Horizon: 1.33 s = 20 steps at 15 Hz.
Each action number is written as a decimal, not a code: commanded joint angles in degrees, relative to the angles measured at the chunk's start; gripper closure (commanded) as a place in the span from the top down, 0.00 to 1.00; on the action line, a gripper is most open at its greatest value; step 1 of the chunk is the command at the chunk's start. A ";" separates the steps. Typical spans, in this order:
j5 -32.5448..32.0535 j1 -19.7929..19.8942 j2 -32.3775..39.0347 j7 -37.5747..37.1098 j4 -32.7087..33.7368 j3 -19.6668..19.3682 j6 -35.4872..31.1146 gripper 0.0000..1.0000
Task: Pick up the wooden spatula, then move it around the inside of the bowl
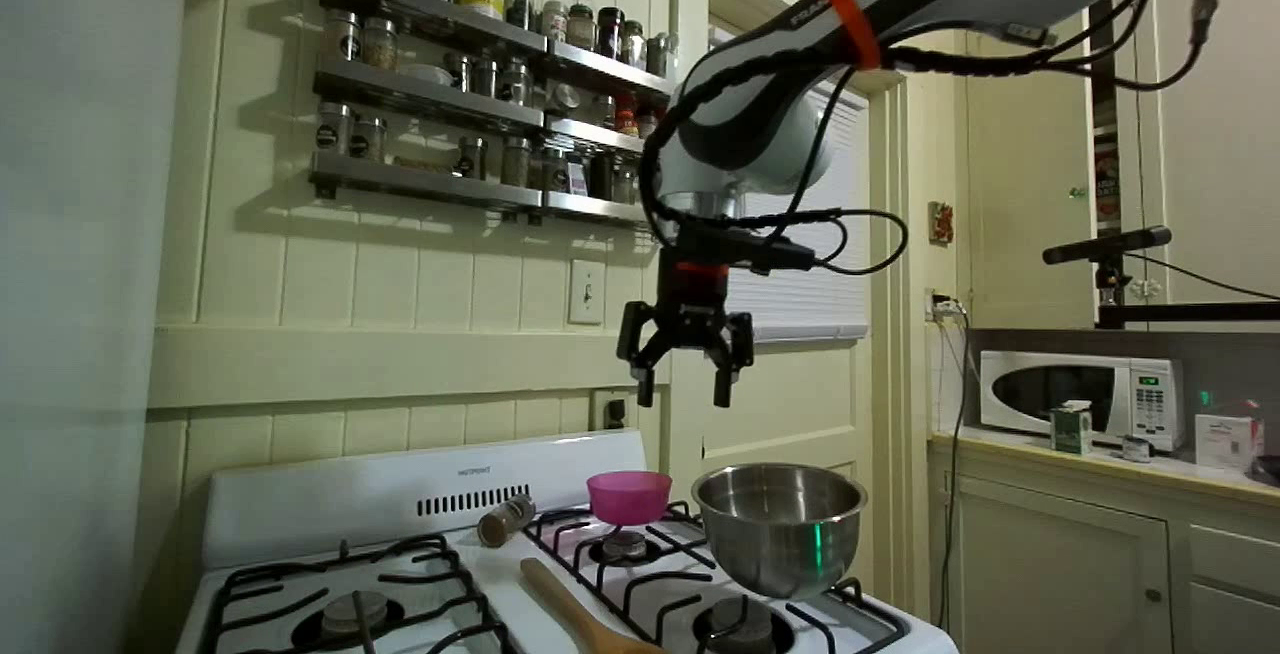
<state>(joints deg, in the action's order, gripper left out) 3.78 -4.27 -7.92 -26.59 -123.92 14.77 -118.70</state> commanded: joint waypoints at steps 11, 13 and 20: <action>1.47 -4.93 14.30 -8.00 6.74 -2.09 -2.80 1.00; 0.72 -6.36 16.10 -8.69 6.42 -1.83 -4.70 1.00; -5.13 -10.98 21.45 -8.18 5.04 -3.08 -15.68 1.00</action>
<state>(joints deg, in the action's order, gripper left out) 1.78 -13.20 12.13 -34.49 -117.65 13.21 -129.43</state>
